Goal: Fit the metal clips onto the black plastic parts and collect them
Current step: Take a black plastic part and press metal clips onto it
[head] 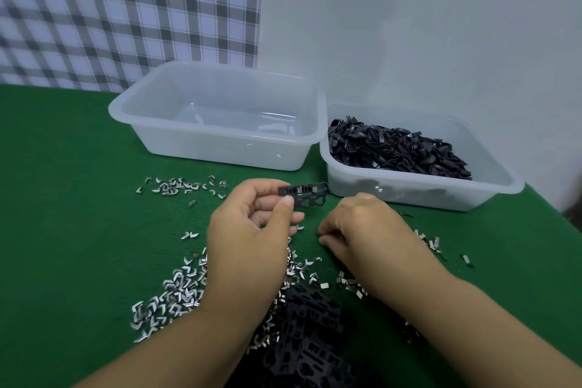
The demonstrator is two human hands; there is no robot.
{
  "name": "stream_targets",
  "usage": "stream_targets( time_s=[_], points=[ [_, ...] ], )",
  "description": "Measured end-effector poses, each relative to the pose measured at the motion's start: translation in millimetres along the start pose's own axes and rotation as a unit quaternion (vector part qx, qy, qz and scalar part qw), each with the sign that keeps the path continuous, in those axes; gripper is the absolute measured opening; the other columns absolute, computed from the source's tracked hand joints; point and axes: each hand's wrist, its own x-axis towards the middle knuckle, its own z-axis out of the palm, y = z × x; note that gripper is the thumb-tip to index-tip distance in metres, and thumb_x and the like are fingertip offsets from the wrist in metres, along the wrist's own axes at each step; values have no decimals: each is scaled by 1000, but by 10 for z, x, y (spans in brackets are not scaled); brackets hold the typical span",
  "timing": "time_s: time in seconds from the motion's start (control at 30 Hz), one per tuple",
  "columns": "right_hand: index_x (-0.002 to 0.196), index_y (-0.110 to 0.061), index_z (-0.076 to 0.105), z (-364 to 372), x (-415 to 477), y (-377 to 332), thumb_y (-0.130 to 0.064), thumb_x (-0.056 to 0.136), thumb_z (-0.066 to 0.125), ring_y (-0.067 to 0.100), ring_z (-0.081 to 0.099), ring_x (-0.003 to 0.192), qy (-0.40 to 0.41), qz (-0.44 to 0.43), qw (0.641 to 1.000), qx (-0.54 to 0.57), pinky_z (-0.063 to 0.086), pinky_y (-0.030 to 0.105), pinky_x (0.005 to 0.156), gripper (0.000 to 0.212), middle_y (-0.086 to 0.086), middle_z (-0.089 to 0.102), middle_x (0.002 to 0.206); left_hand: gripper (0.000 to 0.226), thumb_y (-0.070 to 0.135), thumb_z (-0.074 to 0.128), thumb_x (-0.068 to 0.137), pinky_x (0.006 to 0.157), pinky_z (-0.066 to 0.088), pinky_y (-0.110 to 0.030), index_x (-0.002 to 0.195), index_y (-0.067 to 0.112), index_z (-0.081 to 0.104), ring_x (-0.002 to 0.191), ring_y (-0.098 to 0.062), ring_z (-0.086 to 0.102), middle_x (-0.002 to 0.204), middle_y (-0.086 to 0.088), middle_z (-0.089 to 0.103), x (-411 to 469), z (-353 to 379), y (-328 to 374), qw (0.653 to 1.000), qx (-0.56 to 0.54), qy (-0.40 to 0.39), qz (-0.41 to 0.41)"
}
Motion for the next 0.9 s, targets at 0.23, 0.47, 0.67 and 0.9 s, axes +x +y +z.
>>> stream_targets(
  time_s=[0.23,0.47,0.67,0.9],
  points=[
    [103,-20,62,-33,42,-20,-21,91,46,19,46,103,-14,17,1000,-9,39,30,88,20,-1,59,102,20,-2,64,85,57,52,-12,84,18,67,65,-10,72,73,-2,72,-8,6,21,1000,-25,-4,-13],
    [93,-21,56,-41,-144,13,-19,88,53,9,44,88,57,-3,995,80,32,18,76,6,-8,54,89,16,-2,65,83,57,52,-12,87,13,68,65,-12,73,73,-7,73,-15,3,40,999,-38,-16,-32],
    [75,-27,64,9,-247,25,-8,77,68,5,58,61,189,60,937,289,44,14,55,20,-6,66,67,16,-3,65,83,56,52,-12,86,12,68,65,-11,72,73,-6,73,-22,10,57,998,-39,-26,-38],
    [75,-30,71,35,-253,16,-3,73,71,16,59,58,242,60,897,366,51,28,58,28,-10,69,69,17,-5,64,84,58,53,-12,86,11,68,68,-11,73,74,-4,74,-48,19,53,997,-29,-50,-43]
  ],
)
